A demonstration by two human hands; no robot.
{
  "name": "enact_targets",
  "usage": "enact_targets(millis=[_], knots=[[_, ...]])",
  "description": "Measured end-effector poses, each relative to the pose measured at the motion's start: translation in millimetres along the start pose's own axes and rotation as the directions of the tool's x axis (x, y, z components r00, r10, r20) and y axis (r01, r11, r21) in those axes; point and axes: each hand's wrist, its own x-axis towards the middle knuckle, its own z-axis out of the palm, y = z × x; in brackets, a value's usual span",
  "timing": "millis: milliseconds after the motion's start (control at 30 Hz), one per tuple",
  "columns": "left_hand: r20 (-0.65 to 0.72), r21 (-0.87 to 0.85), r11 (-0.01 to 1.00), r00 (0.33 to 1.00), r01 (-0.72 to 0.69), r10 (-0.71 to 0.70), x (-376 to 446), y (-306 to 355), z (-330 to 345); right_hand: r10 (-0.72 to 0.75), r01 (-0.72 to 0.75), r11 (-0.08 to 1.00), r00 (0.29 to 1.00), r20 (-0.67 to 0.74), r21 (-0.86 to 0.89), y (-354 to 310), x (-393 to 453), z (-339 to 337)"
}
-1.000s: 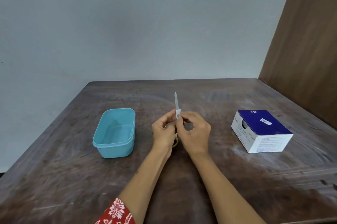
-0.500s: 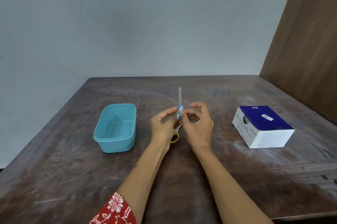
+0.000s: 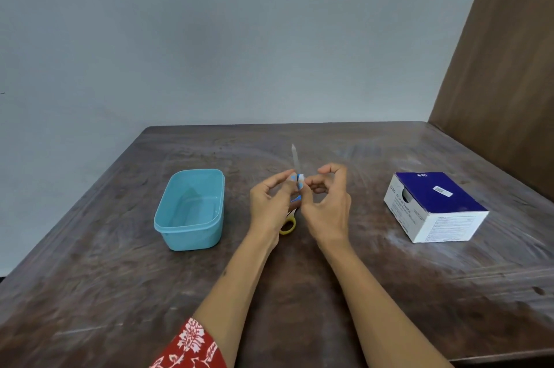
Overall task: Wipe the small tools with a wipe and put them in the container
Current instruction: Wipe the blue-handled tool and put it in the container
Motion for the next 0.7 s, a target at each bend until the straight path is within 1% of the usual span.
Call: enact_targets(millis=[100, 167, 300, 367, 467, 567, 700], knots=[[-0.019, 0.059, 0.996, 0.997, -0.067, 0.068, 4, 0, -3, -0.051, 0.053, 0.998, 0.997, 0.051, -0.04, -1, -2, 1], [-0.027, 0.067, 0.994, 0.996, -0.083, 0.085, 5, 0, -3, -0.06, 0.065, 0.996, 0.995, 0.081, -0.056, 0, -2, 1], [-0.001, -0.08, 0.996, 0.999, -0.04, 0.04, 7, 4, -5, -0.043, 0.058, 0.994, 0.988, 0.151, -0.096, 4, -3, 1], [-0.001, -0.057, 0.997, 0.999, -0.05, 0.05, 10, 2, -8, -0.044, 0.053, 0.996, 0.991, 0.128, -0.07, 1, -4, 1], [-0.004, 0.029, 0.998, 0.998, -0.061, 0.061, 10, 0, -9, -0.056, 0.057, 0.998, 0.997, 0.057, -0.014, -5, -4, -1], [0.016, 0.001, 0.999, 0.999, -0.038, 0.038, 9, -1, -9, -0.032, 0.035, 0.999, 0.995, 0.09, -0.025, -6, -5, -2], [0.017, -0.028, 0.999, 0.999, -0.046, 0.046, 12, 0, -11, -0.005, 0.014, 0.998, 0.988, 0.154, -0.054, -4, -5, -1]])
